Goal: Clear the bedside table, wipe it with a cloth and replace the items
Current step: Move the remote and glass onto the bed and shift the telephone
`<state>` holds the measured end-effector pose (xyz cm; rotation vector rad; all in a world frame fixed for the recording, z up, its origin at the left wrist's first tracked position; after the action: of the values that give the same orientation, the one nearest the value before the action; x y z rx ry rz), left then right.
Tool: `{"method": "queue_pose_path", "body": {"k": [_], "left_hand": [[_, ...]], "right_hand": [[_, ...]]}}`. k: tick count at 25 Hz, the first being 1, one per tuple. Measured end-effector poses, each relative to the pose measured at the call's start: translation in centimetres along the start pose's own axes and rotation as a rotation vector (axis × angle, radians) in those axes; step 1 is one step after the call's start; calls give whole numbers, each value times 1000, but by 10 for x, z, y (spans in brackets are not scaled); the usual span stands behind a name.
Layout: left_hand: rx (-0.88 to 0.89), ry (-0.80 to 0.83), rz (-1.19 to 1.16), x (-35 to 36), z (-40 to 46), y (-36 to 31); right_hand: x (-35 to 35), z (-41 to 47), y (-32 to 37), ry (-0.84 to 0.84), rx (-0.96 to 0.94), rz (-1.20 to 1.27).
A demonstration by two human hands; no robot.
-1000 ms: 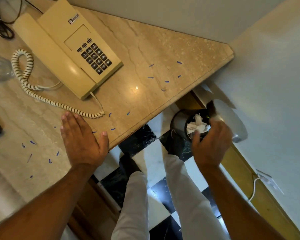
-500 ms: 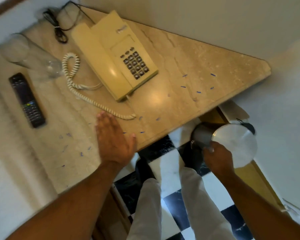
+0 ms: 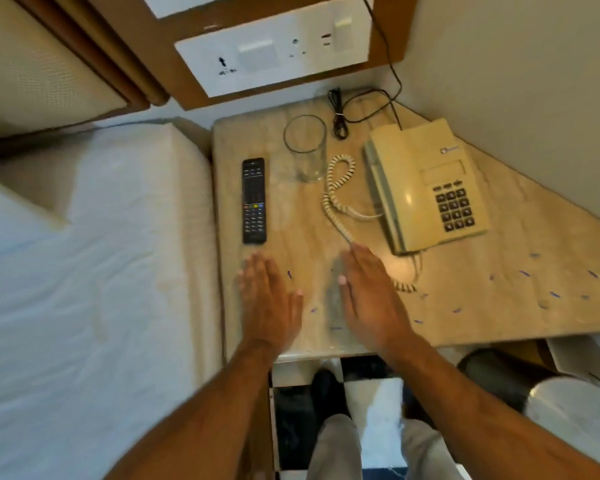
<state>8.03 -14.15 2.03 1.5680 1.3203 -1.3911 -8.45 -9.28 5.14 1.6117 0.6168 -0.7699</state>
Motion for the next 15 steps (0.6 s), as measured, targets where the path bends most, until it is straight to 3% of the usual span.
{"method": "queue_pose_path", "body": {"k": [4, 8, 11, 15], "left_hand": [[-98, -92, 42, -38, 59, 55], [-176, -172, -71, -50, 117, 58], [-149, -124, -64, -42, 144, 46], [-208, -46, -90, -34, 146, 44]], "right_hand": [[40, 94, 27, 92, -15, 5], [58, 139, 14, 99, -101, -351], [60, 142, 9, 46, -126, -474], [65, 142, 15, 126, -125, -513]]}}
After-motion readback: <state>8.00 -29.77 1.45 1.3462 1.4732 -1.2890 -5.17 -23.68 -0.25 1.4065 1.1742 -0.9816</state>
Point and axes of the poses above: each hand's wrist, its own z-axis towards the middle knuckle, its own x-axis out of the palm, y = z × x, the point moved 9 cm from there along z, towards the middle knuckle
